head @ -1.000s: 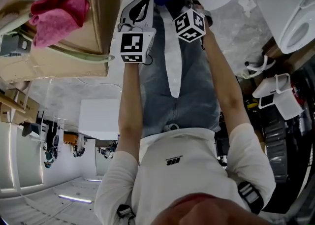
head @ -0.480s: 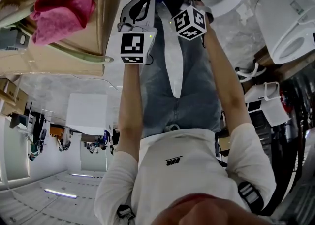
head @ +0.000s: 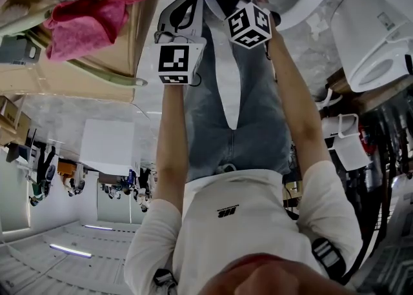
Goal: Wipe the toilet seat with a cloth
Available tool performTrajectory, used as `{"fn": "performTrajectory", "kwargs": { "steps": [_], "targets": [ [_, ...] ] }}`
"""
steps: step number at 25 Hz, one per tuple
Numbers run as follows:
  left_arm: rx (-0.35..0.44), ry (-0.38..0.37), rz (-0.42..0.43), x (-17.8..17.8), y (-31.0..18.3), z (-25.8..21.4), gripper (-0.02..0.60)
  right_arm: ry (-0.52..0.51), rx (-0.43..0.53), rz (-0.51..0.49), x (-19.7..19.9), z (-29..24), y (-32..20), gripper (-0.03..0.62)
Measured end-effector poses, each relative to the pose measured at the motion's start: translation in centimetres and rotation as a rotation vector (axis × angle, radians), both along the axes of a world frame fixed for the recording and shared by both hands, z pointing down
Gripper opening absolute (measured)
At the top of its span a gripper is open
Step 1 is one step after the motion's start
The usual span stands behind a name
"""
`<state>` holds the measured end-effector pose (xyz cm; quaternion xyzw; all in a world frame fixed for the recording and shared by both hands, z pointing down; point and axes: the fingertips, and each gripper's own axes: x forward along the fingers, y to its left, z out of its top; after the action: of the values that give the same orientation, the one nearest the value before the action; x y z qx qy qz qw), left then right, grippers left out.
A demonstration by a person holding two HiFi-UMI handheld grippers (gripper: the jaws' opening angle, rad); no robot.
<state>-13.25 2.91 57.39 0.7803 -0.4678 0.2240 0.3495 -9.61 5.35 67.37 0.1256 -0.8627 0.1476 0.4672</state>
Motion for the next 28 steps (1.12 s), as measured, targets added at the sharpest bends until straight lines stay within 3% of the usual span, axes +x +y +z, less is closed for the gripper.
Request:
{"fn": "performTrajectory", "kwargs": {
  "steps": [21, 28],
  "targets": [
    [-0.015, -0.007, -0.015, 1.6, -3.6, 0.4, 0.011, -0.029, 0.029, 0.007, 0.8, -0.4, -6.6, 0.087],
    [-0.017, -0.005, -0.017, 2.5, -4.8, 0.4, 0.011, -0.037, 0.039, 0.05, 1.5, -0.6, -9.3, 0.087]
  ]
}}
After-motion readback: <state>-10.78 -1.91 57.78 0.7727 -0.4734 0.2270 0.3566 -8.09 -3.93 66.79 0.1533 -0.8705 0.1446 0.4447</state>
